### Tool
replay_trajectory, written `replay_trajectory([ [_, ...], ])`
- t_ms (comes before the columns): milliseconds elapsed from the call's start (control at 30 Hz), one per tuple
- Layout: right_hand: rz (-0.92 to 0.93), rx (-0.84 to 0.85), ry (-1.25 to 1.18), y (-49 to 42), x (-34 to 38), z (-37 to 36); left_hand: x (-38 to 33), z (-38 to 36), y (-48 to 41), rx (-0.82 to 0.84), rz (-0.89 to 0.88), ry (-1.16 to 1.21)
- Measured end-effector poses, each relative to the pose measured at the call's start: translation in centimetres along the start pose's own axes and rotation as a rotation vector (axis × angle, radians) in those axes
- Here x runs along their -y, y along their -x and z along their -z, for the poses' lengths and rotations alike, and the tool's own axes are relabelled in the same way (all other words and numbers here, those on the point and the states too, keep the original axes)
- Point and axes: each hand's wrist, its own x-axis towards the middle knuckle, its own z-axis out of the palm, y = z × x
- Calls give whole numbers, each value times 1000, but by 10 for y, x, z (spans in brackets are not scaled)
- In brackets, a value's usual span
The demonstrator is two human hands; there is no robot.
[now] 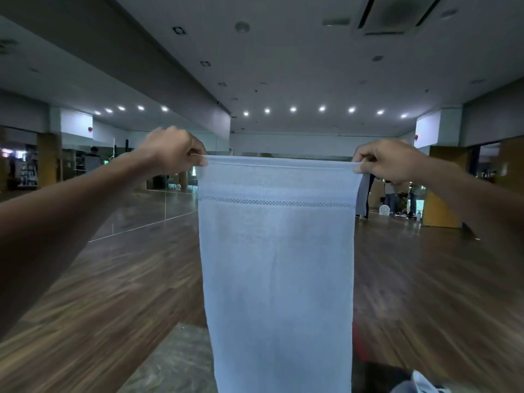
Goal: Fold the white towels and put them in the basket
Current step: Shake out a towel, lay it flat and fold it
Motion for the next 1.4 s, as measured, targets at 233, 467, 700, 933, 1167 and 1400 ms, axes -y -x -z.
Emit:
replay_trajectory([
  [233, -29, 138, -10, -13, -10, 2, -6, -8, -17, 99, 24, 89],
  [467, -52, 138, 150, -14, -15, -45, -7, -59, -20, 143, 23, 31],
  [700, 13, 10, 493, -17, -17, -99, -5, -115, -21, 75, -4, -36],
  [933, -38, -127, 566, -27, -19, -137, 6, -144, -27, -21, -22, -121],
  [1167, -67, -94, 509, -23, -13, -163, 12, -161, -17, 79, -6, -154],
  [1400, -28, 71, 429, 21, -6, -216, -4, -219, 39, 282, 31, -39],
])
